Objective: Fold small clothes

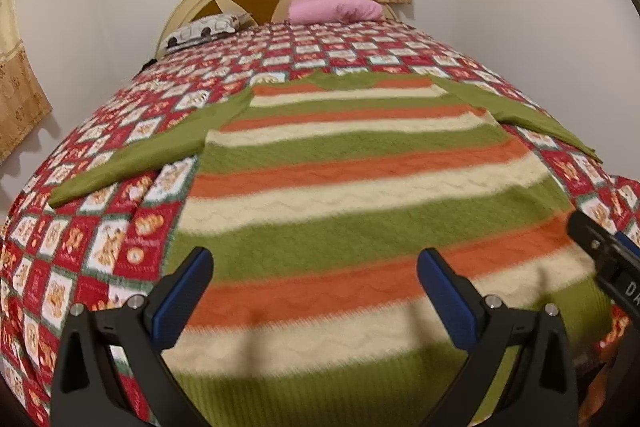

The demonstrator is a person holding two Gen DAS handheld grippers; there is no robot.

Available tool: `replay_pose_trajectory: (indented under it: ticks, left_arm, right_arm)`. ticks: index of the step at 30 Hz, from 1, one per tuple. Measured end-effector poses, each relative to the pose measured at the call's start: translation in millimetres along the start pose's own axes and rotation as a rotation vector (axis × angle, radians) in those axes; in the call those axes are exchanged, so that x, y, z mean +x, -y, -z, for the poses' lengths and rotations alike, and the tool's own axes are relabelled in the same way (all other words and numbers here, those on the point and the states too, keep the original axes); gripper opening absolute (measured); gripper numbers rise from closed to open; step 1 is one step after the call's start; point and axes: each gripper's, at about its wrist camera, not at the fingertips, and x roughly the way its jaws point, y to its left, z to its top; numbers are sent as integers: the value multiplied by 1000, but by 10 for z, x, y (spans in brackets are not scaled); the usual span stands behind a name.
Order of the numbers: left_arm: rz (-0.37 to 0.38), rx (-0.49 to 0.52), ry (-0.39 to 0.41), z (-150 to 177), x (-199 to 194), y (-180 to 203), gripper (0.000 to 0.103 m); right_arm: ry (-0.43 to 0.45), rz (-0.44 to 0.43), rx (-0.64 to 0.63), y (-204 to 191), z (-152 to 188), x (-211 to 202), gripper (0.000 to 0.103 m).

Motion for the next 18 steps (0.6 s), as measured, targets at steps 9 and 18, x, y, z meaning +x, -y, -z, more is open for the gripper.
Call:
replay_pose_trajectory:
  ticks: [9, 18]
  left_arm:
    - [-103, 5, 62, -644, 583, -364, 103]
    - [-118, -66, -15, -738, 1392, -531, 103]
  right_arm:
    - [107, 101, 99, 871, -768, 209, 101]
    - [38, 137, 550, 2647, -1653, 985, 70]
